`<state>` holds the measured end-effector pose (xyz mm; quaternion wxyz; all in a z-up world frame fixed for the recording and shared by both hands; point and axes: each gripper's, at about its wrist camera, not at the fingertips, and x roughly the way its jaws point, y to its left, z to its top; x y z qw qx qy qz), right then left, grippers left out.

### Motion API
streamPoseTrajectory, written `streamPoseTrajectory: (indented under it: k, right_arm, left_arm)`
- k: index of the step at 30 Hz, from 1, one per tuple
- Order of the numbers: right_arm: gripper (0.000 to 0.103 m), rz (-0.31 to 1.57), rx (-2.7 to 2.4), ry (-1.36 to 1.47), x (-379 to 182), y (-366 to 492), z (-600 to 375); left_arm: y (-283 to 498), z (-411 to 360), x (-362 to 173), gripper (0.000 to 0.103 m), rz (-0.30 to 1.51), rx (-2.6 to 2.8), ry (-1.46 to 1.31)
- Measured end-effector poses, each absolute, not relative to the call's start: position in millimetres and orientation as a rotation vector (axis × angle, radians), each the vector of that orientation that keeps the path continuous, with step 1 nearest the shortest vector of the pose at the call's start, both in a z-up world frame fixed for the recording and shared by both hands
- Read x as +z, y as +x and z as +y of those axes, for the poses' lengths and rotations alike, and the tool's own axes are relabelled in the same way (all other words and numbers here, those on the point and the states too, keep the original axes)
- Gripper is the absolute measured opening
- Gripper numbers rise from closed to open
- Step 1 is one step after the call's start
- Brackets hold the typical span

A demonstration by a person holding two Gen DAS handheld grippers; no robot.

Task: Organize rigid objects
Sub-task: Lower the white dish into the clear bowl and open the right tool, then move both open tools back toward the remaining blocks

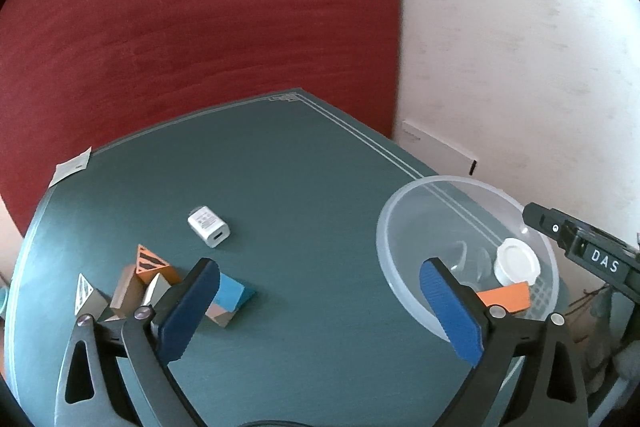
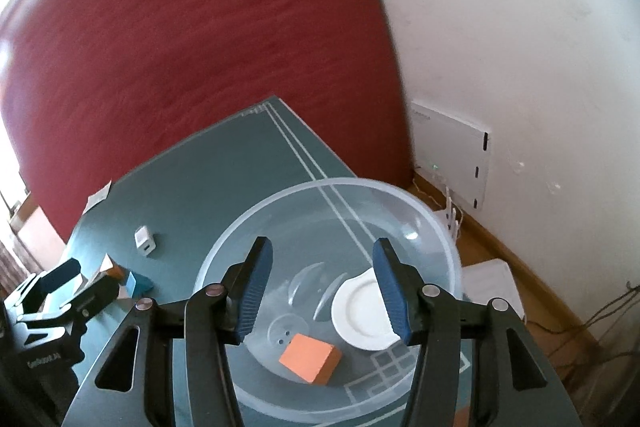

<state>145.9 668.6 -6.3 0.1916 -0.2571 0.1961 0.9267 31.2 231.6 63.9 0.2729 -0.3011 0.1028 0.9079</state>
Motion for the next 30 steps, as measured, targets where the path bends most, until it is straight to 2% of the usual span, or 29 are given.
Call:
streamPoseTrajectory:
  k: [30]
  right_arm:
    - [0.056,0.344,2.723,-0.806,-20,128,606]
  left_arm:
    - [-1,261,32,0.102,0.251,2.644,-0.863]
